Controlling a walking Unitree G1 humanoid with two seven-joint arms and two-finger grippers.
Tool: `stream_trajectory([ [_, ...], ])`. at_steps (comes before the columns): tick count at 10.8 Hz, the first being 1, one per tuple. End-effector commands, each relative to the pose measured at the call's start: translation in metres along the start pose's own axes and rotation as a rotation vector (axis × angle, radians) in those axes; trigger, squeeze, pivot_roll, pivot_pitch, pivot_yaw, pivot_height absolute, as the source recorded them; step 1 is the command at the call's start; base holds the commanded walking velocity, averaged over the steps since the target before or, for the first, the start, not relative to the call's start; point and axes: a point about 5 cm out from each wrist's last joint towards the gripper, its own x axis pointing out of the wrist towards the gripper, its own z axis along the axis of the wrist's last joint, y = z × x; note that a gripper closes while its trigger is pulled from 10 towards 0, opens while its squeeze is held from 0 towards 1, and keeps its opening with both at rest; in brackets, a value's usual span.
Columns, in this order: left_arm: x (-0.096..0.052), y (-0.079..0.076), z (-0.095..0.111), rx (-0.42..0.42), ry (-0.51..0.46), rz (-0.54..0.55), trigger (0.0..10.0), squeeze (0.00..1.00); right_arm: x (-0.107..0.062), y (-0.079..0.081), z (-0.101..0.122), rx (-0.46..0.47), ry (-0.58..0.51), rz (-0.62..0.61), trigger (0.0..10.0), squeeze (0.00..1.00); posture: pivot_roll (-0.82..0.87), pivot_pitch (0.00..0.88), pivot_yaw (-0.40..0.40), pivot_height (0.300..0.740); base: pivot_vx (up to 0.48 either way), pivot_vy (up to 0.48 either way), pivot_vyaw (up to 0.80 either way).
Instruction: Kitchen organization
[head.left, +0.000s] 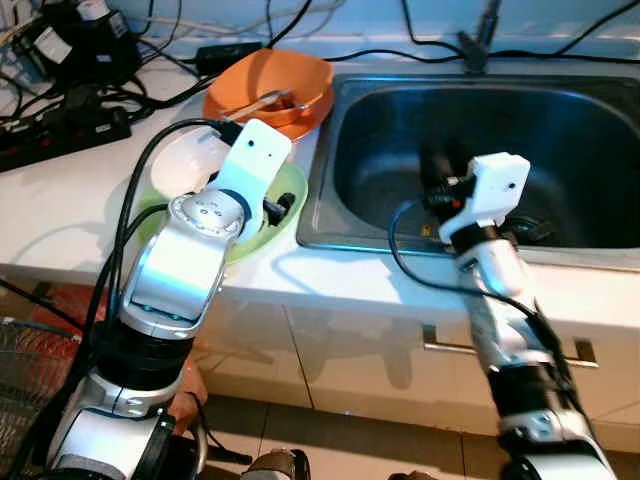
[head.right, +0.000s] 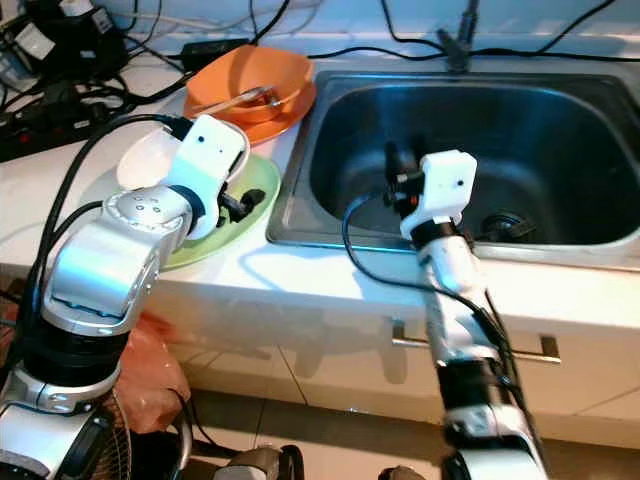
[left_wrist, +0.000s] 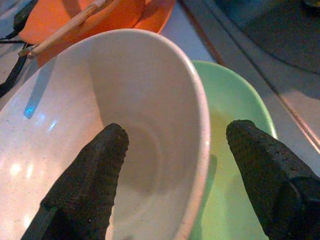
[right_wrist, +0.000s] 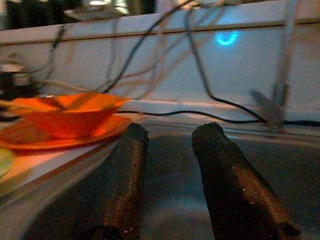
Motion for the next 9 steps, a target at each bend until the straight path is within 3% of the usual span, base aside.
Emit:
stream_trajectory([
  [1,-0.001,0.003,-0.001,-0.002,0.009,0.016,10.0,0.0,-0.006,0.0,-0.005,0.008,0.032,0.037,10.0,0.0,0.1,0.126,0.128,0.74,0.0,0.0,0.0],
  [4,0.0,0.0,-0.003,-0.002,0.018,0.006,10.0,0.0,-0.026,-0.03,0.016,0.044,0.02,0.255,10.0,0.0,0.09,0.12,0.123,0.74,0.0,0.0,0.0],
  [7,0.001,-0.004,-0.003,0.002,0.014,-0.01,10.0,0.0,-0.039,-0.038,0.028,0.074,0.043,0.409,10.0,0.0,0.08,0.115,0.121,0.74,0.0,0.0,0.0],
  [9,0.003,-0.007,-0.003,0.004,0.011,-0.023,10.0,0.0,-0.048,-0.031,0.028,0.096,0.064,0.51,10.0,0.0,0.07,0.112,0.122,0.74,0.0,0.0,0.0],
])
